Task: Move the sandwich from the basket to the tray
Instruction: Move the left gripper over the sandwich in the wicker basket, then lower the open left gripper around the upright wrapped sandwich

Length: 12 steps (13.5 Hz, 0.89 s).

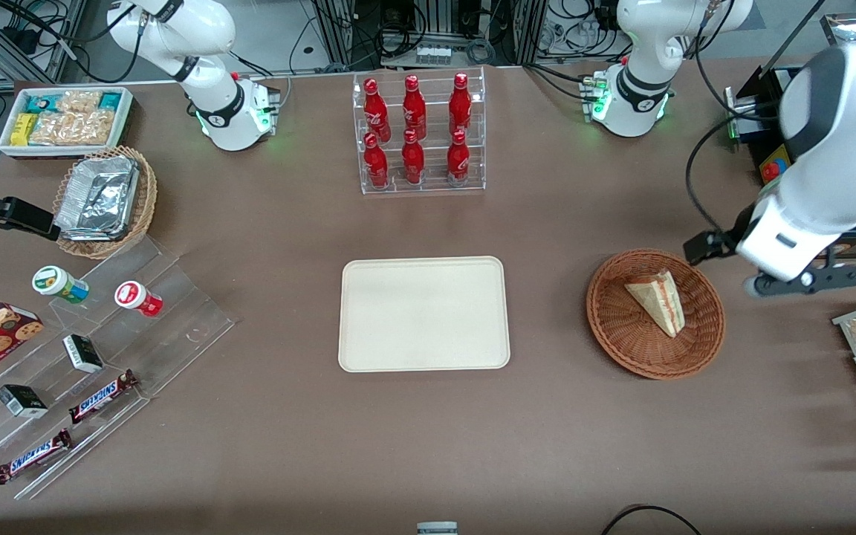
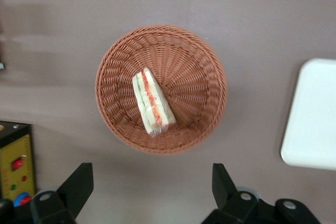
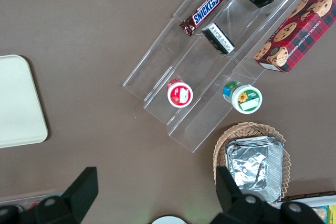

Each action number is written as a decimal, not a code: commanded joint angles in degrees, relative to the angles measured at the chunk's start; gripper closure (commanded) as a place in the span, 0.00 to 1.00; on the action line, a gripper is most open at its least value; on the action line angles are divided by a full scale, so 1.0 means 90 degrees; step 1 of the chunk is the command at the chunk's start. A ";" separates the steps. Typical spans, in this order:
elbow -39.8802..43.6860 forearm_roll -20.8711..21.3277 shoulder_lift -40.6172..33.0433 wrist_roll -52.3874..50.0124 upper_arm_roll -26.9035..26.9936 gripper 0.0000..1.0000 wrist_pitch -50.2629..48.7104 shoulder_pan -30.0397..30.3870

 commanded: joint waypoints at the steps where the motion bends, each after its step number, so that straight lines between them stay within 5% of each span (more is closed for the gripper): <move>1: -0.0138 0.0121 0.0421 -0.0928 -0.0020 0.00 0.0325 -0.0064; 6: -0.0225 0.0160 0.1018 -0.2648 -0.0020 0.00 0.1056 -0.0074; 12: -0.1601 0.0180 0.0745 -0.2738 0.0000 0.00 0.2346 0.0014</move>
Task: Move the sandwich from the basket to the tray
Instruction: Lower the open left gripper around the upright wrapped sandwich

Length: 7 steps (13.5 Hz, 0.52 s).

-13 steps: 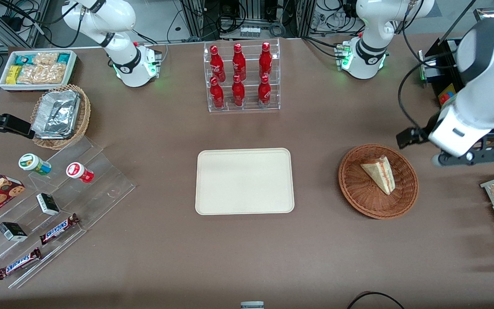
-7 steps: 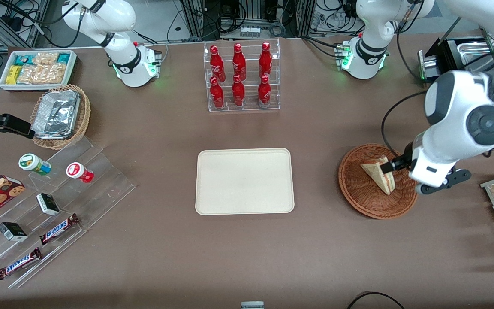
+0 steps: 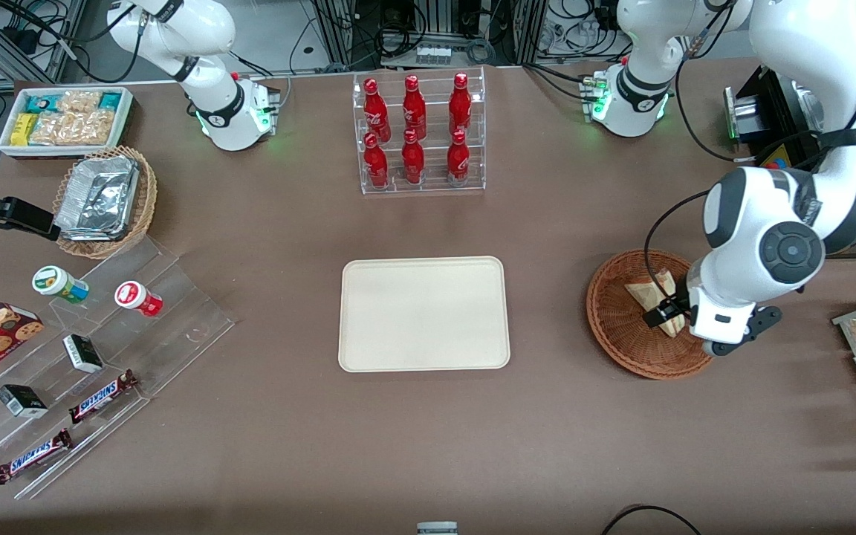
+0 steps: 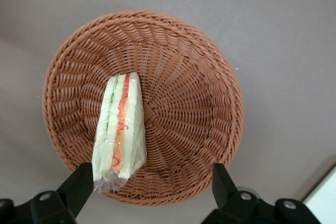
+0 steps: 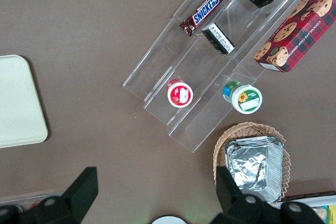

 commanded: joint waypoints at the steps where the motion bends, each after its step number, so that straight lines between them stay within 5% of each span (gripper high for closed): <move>1: -0.0686 0.0090 -0.0377 -0.0152 0.0044 0.00 0.0478 0.0030; 7: -0.1917 0.0090 -0.0485 -0.0737 0.0474 0.00 0.2088 0.0020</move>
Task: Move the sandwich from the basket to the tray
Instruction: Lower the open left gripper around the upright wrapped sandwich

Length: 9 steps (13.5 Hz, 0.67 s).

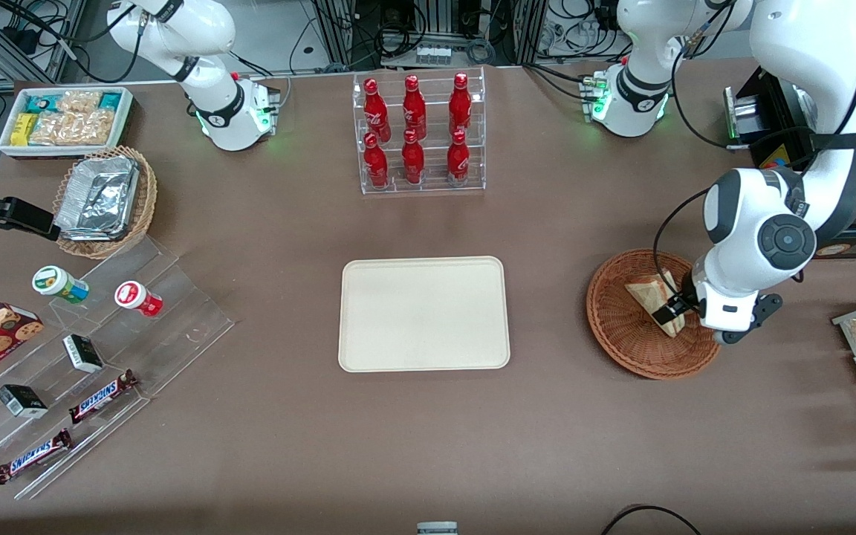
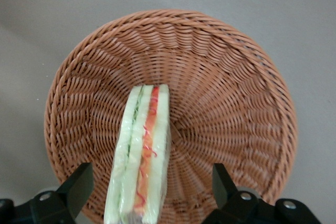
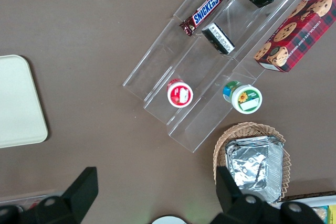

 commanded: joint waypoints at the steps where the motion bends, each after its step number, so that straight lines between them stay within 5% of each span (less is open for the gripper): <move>1: -0.0639 0.0085 -0.0227 -0.0503 0.0012 0.00 0.0667 -0.0020; 9: -0.0835 0.0085 -0.0217 -0.0885 0.0002 0.00 0.0630 -0.0108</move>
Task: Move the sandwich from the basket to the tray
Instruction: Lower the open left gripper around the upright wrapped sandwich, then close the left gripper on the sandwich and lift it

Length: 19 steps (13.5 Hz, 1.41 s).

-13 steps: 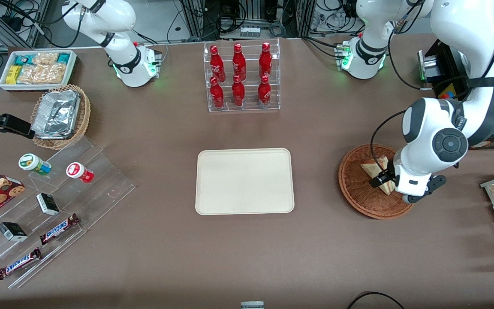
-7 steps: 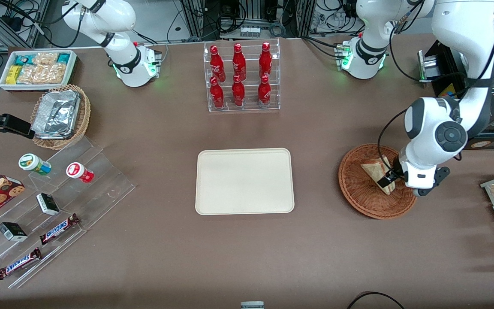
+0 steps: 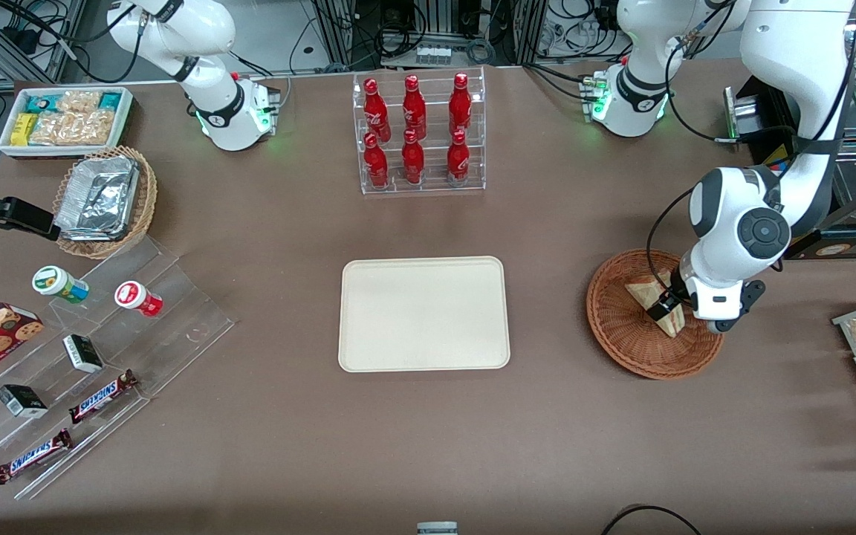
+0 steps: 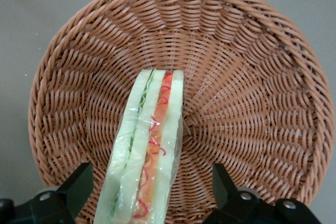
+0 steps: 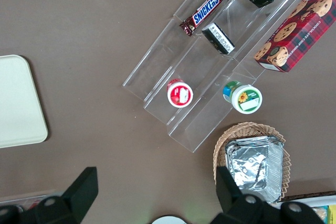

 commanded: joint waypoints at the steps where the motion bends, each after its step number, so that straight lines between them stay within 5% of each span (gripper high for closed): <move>1: -0.0249 0.0085 -0.0213 -0.0267 0.0014 0.00 0.0030 -0.0063; 5: -0.0298 0.0085 -0.0203 -0.0336 0.0004 0.03 -0.0116 -0.0161; 6: -0.0288 0.0085 -0.0164 -0.0346 0.0004 0.21 -0.0174 -0.0161; 8: -0.0288 0.0085 -0.0125 -0.0395 0.0004 0.80 -0.0194 -0.0170; 9: -0.0288 0.0085 -0.0125 -0.0385 0.0004 1.00 -0.0204 -0.0170; 14: -0.0259 0.0085 -0.0173 -0.0327 0.0004 1.00 -0.0252 -0.0170; 19: 0.0286 0.0427 -0.0495 -0.0346 -0.0151 1.00 -0.1578 -0.0180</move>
